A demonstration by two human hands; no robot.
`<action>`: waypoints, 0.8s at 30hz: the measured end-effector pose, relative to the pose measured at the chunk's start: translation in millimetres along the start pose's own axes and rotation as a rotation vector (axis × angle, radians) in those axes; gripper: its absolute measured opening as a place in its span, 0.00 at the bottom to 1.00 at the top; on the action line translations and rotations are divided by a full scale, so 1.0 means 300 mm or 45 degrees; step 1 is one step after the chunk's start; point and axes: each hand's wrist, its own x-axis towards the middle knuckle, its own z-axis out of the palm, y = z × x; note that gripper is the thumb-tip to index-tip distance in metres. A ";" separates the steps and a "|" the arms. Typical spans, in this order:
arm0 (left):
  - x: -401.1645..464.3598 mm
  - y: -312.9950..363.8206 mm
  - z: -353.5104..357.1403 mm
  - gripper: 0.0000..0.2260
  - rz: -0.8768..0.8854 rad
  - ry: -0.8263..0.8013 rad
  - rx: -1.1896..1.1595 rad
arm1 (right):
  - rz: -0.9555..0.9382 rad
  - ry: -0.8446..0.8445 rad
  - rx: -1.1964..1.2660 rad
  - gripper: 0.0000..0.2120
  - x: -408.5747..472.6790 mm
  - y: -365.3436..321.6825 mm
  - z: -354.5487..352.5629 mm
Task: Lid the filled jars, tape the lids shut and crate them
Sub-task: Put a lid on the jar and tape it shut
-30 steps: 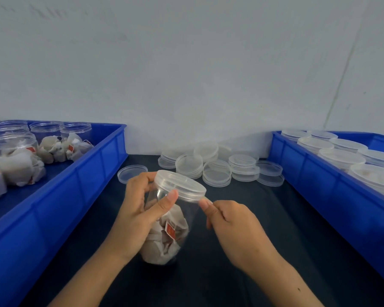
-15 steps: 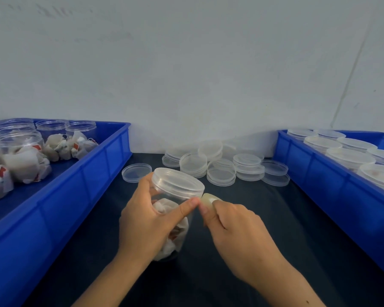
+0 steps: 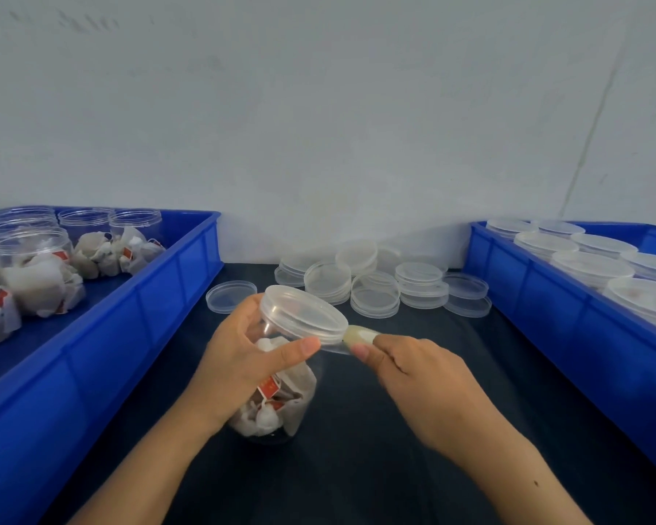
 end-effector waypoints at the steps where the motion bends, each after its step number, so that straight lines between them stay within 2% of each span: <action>1: 0.000 -0.001 -0.006 0.37 0.002 -0.026 -0.023 | -0.018 0.011 -0.013 0.24 0.001 -0.003 0.004; 5: 0.000 -0.004 -0.017 0.45 0.045 -0.079 -0.146 | -0.067 0.039 -0.039 0.23 0.001 -0.018 0.021; 7: 0.001 -0.010 -0.018 0.45 0.049 -0.102 -0.209 | -0.090 0.088 -0.070 0.23 0.002 -0.023 0.030; 13: -0.006 0.001 -0.020 0.35 0.122 -0.192 -0.185 | -0.121 0.213 -0.196 0.28 -0.001 -0.036 0.057; 18: -0.044 0.018 0.003 0.19 0.241 0.020 0.017 | -0.031 0.172 -0.046 0.25 -0.005 -0.042 0.076; 19: -0.049 0.018 0.007 0.20 0.264 0.059 0.083 | -0.025 0.172 -0.027 0.24 -0.008 -0.045 0.079; 23: -0.066 0.016 0.027 0.46 0.209 0.141 0.307 | -0.029 0.214 -0.006 0.26 -0.015 -0.059 0.089; 24: -0.068 0.014 0.034 0.48 0.206 0.173 0.327 | -0.039 0.227 -0.013 0.27 -0.016 -0.060 0.090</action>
